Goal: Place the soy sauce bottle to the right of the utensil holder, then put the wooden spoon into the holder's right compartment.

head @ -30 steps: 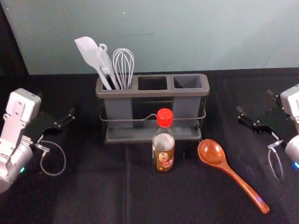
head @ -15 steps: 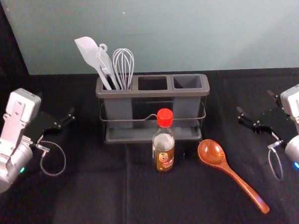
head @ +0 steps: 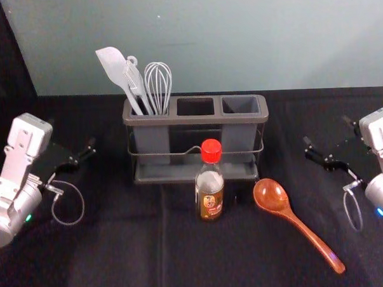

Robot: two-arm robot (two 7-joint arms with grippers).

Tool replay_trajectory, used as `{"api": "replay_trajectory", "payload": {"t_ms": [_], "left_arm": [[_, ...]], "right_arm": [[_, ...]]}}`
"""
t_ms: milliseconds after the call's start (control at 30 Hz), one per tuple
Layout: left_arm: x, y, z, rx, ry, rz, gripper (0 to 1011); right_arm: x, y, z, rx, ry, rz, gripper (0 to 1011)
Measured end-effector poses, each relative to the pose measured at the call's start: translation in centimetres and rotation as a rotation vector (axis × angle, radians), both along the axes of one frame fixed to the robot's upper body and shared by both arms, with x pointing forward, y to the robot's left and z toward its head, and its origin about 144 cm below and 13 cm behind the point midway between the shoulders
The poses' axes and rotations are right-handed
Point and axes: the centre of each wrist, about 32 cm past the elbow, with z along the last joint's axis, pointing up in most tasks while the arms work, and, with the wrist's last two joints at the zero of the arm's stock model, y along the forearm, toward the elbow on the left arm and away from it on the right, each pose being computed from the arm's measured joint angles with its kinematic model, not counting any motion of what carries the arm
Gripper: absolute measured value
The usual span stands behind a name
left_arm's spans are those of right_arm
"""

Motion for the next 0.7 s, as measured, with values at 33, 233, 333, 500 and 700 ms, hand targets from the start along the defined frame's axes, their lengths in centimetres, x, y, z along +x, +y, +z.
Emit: {"api": "replay_trajectory", "payload": {"t_ms": [33,233,333,500,700], "left_arm": [[0.00,0.00,0.00,0.000,0.000,0.000,1005],[0.00,0.00,0.00,0.000,0.000,0.000,1005],[0.00,0.00,0.00,0.000,0.000,0.000,1005],[0.00,0.00,0.00,0.000,0.000,0.000,1005],[0.00,0.00,0.00,0.000,0.000,0.000,1005]], "right_arm": [[0.00,0.00,0.00,0.000,0.000,0.000,1004],[0.00,0.00,0.00,0.000,0.000,0.000,1004],[0.00,0.00,0.00,0.000,0.000,0.000,1004],[0.00,0.00,0.00,0.000,0.000,0.000,1004],[-0.31,-0.01,-0.10,0.001,-0.003,0.004,1004]]}}
